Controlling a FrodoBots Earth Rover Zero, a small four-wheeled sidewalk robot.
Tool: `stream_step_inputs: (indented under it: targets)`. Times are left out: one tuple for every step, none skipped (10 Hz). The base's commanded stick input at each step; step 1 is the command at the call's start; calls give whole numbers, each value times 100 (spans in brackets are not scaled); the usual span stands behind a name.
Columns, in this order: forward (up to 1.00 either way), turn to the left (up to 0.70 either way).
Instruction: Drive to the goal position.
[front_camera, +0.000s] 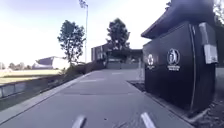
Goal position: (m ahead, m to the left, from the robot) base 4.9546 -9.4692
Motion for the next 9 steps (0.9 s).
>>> stream_step_inputs:
  targets:
    - [100,0]
    - [100,0]
    - [100,0]
    - [100,0]
    - [100,0]
    - [100,0]
    - [100,0]
    - [100,0]
    - [100,0]
